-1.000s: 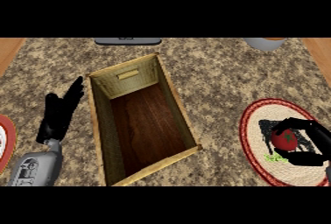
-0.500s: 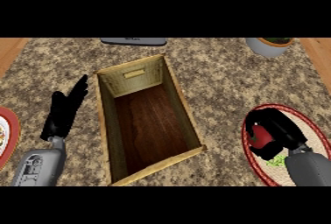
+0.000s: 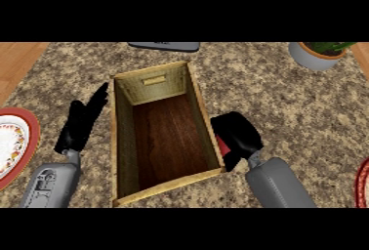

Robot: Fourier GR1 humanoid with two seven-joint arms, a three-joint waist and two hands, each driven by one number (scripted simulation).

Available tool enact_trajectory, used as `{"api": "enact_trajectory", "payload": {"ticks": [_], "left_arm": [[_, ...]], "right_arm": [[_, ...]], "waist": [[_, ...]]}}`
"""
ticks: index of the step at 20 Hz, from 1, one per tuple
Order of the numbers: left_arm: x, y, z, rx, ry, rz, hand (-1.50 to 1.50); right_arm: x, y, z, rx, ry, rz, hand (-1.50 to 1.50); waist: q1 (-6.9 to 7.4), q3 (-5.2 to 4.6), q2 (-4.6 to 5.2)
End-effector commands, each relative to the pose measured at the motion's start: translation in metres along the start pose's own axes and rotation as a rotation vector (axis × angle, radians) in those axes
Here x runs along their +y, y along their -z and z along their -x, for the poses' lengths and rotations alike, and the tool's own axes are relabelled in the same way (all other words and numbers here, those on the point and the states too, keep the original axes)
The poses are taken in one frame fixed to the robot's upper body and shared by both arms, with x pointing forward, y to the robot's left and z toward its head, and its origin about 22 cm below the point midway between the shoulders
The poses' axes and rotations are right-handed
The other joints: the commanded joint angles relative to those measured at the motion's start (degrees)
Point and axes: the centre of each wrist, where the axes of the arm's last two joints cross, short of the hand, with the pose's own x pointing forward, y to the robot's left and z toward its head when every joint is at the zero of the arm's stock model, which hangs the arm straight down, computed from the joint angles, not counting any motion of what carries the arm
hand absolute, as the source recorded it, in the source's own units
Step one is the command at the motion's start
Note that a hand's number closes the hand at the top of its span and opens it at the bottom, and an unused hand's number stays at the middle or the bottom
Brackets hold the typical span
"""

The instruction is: Pick the tomato from the placemat and place it in the basket

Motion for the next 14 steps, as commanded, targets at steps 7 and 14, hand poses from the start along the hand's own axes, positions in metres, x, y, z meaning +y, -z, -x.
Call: {"api": "enact_trajectory", "payload": {"ticks": [7, 14], "left_arm": [[-0.007, 0.008, -0.008, -0.006, -0.007, 0.023, 0.00], [0.009, 0.010, -0.005, 0.010, -0.005, 0.003, 0.00]], "right_arm": [[-0.050, 0.013, -0.096, 0.041, 0.189, 0.208, 1.50], [-0.106, 0.003, -0.150, 0.052, 0.282, 0.400, 1.50]], "waist": [[1.36, 1.15, 0.06], [0.52, 0.65, -0.48]]}}
